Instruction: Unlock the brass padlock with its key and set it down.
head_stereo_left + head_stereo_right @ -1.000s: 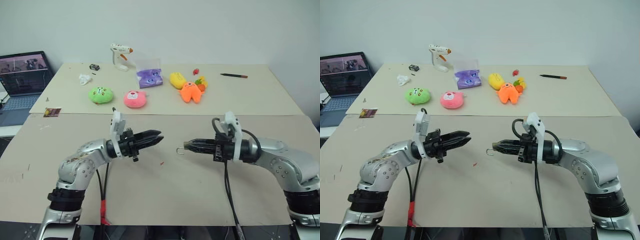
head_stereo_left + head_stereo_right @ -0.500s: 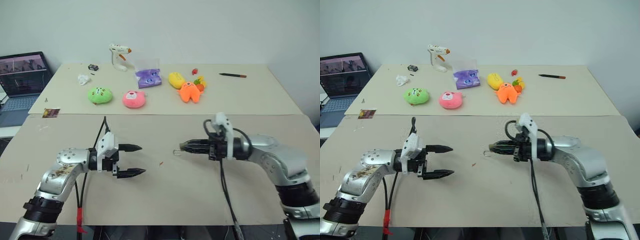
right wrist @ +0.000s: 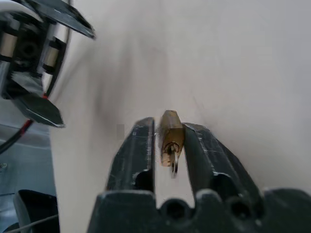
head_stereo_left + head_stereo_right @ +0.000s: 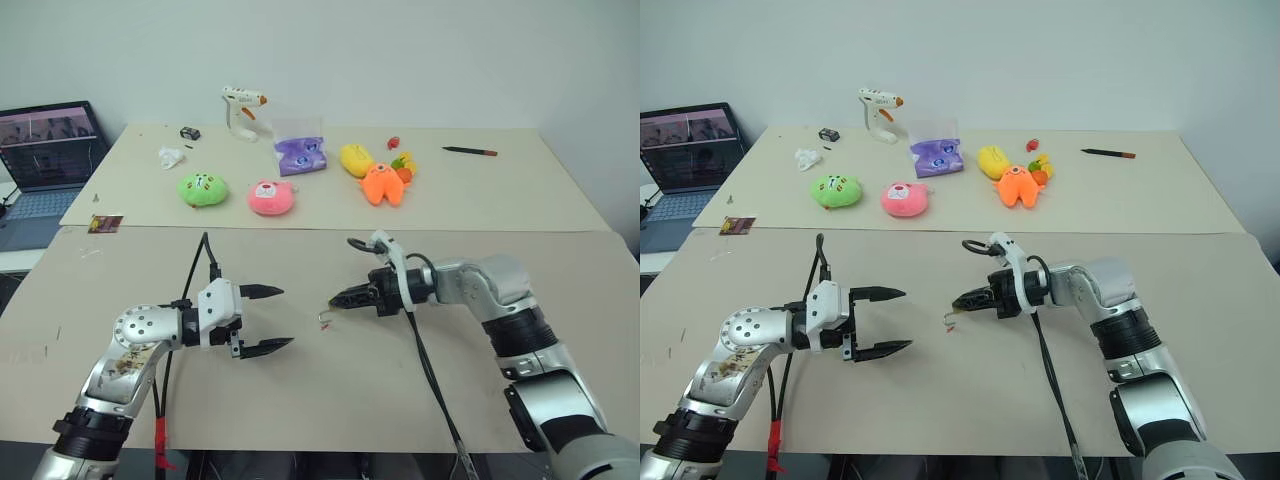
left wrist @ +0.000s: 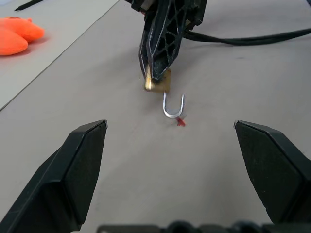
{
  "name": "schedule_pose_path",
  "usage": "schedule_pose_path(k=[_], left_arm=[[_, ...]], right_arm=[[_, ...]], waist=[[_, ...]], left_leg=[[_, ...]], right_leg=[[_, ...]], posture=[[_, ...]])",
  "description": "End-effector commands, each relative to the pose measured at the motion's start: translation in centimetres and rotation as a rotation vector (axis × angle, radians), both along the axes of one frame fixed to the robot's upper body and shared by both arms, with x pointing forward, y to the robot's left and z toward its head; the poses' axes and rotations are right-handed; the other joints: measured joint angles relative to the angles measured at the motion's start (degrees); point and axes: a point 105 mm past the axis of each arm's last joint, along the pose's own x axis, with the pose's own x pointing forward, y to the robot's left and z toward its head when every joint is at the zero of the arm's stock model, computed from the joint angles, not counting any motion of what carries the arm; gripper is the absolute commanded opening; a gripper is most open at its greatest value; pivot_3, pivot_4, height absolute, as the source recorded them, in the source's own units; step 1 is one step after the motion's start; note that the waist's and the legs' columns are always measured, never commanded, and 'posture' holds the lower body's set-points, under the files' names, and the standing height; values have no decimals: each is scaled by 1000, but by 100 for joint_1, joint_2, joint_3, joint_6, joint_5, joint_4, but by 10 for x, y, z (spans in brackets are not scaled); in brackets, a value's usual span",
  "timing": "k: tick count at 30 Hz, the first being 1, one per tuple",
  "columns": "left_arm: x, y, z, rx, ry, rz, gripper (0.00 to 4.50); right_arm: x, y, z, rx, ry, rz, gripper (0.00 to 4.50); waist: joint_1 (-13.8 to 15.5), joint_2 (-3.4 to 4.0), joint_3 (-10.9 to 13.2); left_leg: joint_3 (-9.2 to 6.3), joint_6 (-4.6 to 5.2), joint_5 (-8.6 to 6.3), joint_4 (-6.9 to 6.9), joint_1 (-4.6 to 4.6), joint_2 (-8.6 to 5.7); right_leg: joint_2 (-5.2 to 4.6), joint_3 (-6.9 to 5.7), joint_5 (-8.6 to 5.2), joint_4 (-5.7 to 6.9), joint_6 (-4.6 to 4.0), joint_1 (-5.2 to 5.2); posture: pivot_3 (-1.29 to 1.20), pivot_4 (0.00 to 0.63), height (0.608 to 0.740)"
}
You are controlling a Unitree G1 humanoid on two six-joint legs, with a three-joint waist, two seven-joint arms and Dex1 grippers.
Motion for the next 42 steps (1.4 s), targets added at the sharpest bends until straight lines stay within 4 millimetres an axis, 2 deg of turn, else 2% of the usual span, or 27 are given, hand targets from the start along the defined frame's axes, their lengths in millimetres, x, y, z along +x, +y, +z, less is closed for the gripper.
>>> schedule_pose_path(k=[1,5,7,12,16,21,23,26,29,31,35,38,42], left_arm=[[-3,-3,12,-20,-64,1,4500],[-3,-5,12,-28,-64,6,4500],[-2,-5,12,-36,-61,8,4500],[2,-9,12,-57,-54,5,4500],[5,-12,14,-81,-47,1,4500],[16,-10,21,-115,-38,49,4500],[18,-8,24,-133,0,65,4500],[23,-1,29,-139,63,99,4500],[25,7,36,-128,107,117,4500],[27,13,38,-111,119,143,4500],[26,19,34,-45,111,132,4500],[26,20,37,-57,129,136,4500],[26,14,42,-76,109,148,4500]], right_arm=[[6,-9,-3,-42,-37,2,2619],[5,-34,-3,-99,-61,-2,3999],[3,-53,1,-136,-88,4,4404],[-4,-99,14,-218,-171,16,4404],[-28,-117,33,-199,-254,104,4404],[-53,-119,64,-114,-420,137,4404],[-49,-117,81,-60,-545,66,4404],[-48,-112,93,-60,-678,31,4404],[-47,-107,90,-162,-793,76,4404],[-47,-102,91,-153,-821,110,4404],[-49,-102,89,-152,-816,168,4404],[-47,-102,90,-124,-807,149,4404],[-55,-91,81,-81,-768,192,4404]], waist=[[-4,0,0],[6,0,0],[34,0,0],[33,0,0],[13,1,1],[19,2,1],[17,2,1],[19,1,2],[19,1,2],[18,1,2],[17,1,3],[18,1,3],[19,1,3]], left_leg=[[0,0,0,0,0,0],[0,-1,1,0,1,0],[-1,-1,1,2,2,-1],[-2,3,-2,3,1,-3],[-2,3,-2,1,-4,2],[1,5,-3,2,-3,5],[0,11,-7,2,0,8],[4,12,-7,2,3,7],[1,3,-2,1,3,9],[2,2,-1,2,3,7],[2,2,-1,2,3,6],[2,1,-1,1,3,7],[2,2,-1,1,3,7]], right_leg=[[0,1,0,1,0,-1],[0,-1,0,2,0,2],[-1,-3,0,1,1,7],[-5,-7,1,-4,2,7],[-4,-7,0,-5,2,3],[-2,-3,0,-4,3,7],[1,-4,0,-4,3,9],[2,2,1,-3,4,12],[6,-2,0,2,3,6],[6,-2,0,0,3,7],[4,-1,1,-4,3,8],[4,-1,1,-4,3,8],[2,0,1,-4,3,9]], posture=[[0,150,740],[0,150,740],[0,150,740],[0,150,740],[0,150,740],[0,150,740],[0,150,740],[0,150,740],[0,150,740],[0,150,740],[0,150,740],[0,150,740],[0,150,740]])
